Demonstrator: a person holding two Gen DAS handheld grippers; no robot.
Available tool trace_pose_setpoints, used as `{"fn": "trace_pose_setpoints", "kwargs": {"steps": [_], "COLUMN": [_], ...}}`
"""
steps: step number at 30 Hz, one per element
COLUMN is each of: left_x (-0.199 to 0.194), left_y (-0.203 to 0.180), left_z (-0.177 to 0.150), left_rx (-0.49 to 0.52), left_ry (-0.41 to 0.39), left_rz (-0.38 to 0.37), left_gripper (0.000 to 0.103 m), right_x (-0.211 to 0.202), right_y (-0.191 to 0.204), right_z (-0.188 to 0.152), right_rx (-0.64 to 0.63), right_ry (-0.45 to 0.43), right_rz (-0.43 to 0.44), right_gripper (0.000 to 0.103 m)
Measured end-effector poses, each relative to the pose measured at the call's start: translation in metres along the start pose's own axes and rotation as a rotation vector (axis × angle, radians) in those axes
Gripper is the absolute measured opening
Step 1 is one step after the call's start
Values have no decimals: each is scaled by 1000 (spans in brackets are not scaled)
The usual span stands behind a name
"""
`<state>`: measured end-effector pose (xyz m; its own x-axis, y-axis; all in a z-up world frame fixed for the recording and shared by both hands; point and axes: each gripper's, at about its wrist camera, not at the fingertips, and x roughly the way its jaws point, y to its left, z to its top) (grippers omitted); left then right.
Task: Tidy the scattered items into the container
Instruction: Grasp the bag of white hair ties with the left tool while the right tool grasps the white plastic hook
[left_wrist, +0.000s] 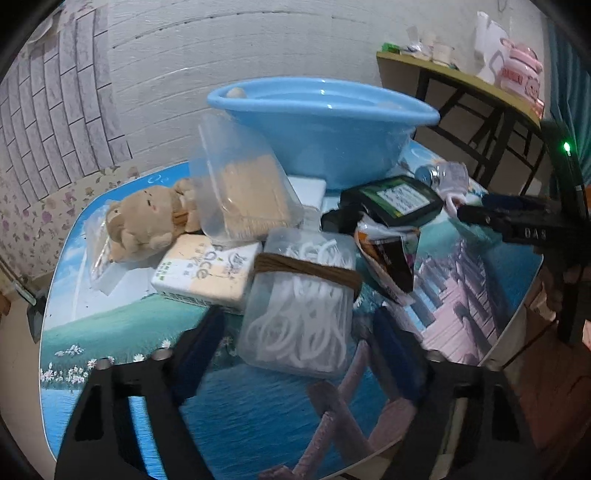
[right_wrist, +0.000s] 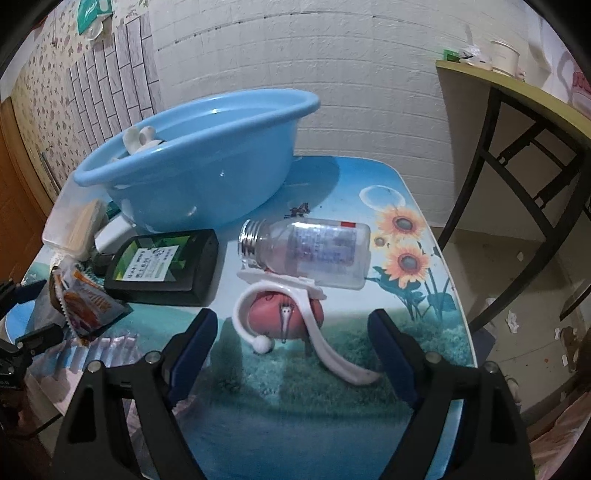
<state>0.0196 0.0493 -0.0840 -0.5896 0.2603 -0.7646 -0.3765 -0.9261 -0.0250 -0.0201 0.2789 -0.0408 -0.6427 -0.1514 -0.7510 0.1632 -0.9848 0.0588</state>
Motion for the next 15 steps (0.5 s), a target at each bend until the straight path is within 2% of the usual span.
{"fn": "trace_pose_setpoints", "kwargs": {"steps": [2, 3, 9, 15], "left_x": [1, 0, -6, -15], "left_y": [-1, 0, 2, 6], "left_z": [-1, -1, -3, -8], "left_rx": [3, 1, 4, -10], "left_ry": [6, 2, -11, -13], "left_rz": [7, 9, 12, -4], "left_gripper": [59, 57, 57, 57], "right_x": [5, 7, 6, -4], "right_y": [0, 1, 5, 11], "right_z": [2, 3, 3, -7], "right_rx": [-4, -7, -36, -61], "right_ry": [10, 17, 16, 23], "right_rz": [-11, -15, -5, 51], "right_gripper": [83, 76, 49, 49]}}
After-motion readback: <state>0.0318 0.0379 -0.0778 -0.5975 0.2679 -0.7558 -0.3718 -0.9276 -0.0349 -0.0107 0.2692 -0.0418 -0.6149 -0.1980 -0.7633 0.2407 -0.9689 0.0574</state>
